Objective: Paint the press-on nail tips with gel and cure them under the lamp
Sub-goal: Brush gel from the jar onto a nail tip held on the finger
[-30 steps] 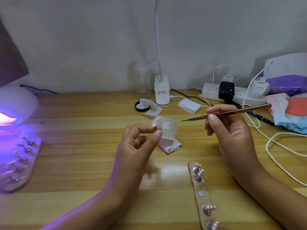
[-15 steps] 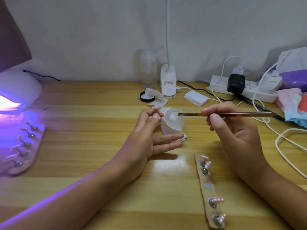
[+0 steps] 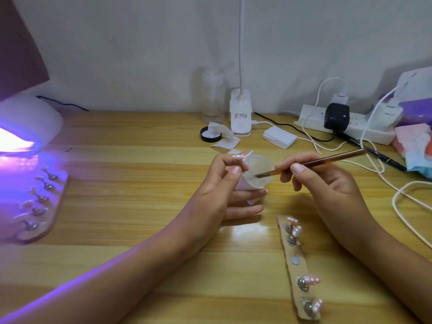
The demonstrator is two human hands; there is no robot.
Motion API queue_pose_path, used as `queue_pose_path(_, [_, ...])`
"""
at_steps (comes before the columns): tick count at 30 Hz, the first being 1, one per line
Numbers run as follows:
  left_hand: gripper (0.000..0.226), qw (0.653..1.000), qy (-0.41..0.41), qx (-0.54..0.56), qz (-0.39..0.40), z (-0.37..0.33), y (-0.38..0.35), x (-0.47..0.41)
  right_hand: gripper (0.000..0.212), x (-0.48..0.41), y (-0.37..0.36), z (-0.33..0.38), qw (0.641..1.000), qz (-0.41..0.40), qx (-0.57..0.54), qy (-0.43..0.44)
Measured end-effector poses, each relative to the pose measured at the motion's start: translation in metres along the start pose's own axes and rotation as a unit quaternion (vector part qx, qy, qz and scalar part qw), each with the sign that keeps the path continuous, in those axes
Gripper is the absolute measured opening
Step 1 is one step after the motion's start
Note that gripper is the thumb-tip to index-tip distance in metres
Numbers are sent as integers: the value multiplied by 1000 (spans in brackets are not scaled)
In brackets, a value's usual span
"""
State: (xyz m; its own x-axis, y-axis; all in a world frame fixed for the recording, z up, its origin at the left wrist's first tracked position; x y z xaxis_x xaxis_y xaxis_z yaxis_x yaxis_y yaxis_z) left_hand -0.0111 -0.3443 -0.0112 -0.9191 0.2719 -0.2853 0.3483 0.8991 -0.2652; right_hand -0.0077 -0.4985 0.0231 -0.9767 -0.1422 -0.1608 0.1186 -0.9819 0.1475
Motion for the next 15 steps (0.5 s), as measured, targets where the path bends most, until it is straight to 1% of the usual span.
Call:
queue_pose_path(2, [13,1000,2,5,0,0,0,0,18,2,1,3,1000,-13,4,9])
queue_pose_path(3, [13,1000,1,6,-1,1,0,0,15,4,2,5,999,-24,19,22])
queue_pose_path(5, [12,1000,-1,5,-1,1,0,-1,13,7,0,11,995,-45,63,56])
queue_pose_path(9, [13,1000,-10,-2,9,-1,-1,-1,12,10,-10,18,978,-49,164,123])
queue_pose_path(12, [13,1000,-14,-4,9,-1,-1,0,12,9,-12,16,970,-51,198,131])
queue_pose_path(15, [12,1000,-12,-4,4,0,0,-1,20,6,-11,14,971,-52,198,120])
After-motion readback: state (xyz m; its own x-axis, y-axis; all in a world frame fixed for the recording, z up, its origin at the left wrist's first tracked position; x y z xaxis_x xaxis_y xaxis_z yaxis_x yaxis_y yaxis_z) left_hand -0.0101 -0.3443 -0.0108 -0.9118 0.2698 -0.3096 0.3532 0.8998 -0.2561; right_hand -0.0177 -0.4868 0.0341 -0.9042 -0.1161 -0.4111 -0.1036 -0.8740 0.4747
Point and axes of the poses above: each hand's wrist, its own x-axis away from the middle knuckle, its own y-axis out of the back of the hand, z = x × y, the point moved 8 cm from there along -x, towards the middle knuckle, and after that the axes turned 15 degrees about -y, right-handed, at the moved point
